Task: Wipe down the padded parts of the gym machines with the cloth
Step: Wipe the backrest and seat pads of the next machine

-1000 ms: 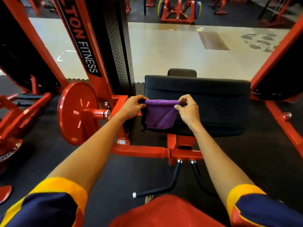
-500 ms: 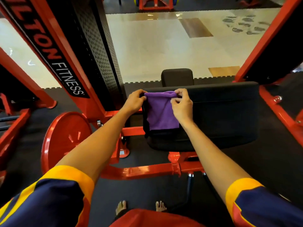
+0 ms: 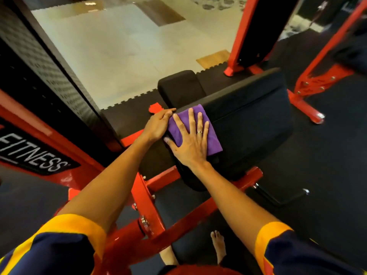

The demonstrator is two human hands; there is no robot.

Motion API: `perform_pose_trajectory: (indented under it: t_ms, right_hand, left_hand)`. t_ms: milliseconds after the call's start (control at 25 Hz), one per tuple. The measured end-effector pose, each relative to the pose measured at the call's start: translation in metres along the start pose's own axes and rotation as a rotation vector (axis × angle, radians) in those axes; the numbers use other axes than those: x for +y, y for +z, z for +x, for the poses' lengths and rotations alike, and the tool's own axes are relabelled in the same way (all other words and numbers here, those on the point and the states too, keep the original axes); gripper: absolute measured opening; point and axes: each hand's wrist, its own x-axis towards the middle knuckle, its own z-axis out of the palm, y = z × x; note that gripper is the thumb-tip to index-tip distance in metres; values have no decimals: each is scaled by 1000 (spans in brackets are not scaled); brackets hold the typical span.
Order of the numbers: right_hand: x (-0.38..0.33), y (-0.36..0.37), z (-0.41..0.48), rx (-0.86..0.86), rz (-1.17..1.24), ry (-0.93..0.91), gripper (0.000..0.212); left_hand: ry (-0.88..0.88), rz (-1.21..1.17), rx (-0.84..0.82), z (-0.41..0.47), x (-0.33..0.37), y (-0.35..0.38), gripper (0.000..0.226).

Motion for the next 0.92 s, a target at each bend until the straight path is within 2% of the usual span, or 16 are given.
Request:
perform_pose_trajectory:
  t_ms: [80,120,240,320,400,520,600,640,680,800,840,920]
  right_hand:
    - [8,2,3,0,-33,6,79]
    - [17,0,10,8,-15,71,76]
    - [44,-17,46,9,149,477,70]
    - [48,-23,59,-8,227,623,68]
    - [23,-16,48,13,172,546,66]
    - [-23,6,-9,48,83,264,66]
    - [-11,14,-42,25,16,125,67]
    - [6,13,-47,16,-3,119,67]
    - [22,10,-44,10,13,192,66]
    - [48,-5,4,9,241,609,62]
    - [45,-9,20,9,298,679,62]
    - [26,-9,31,20,284,612,62]
  left_hand:
    - [37,-51,-9,6,-6,-1,39]
    - [51,-68,-5,8,-7,-1,40]
    - [101,-34,-12,7,-8,-2,42]
    - [116,-12,-23,8,-8,-2,43]
    - [116,-17,-16,10,-11,0,43]
    - [114,-37,-18,12,-17,2,44]
    - [86,-51,-42,11,-19,1,45]
    - [73,-57,-43,10,-19,2,46]
    - [66,-60,-35,10,-17,2,46]
    - [54,-57,-20,8,-12,2,47]
    - [53,-54,-16,8,-12,2,47]
    - [56,-38,-16,9,-10,3,47]
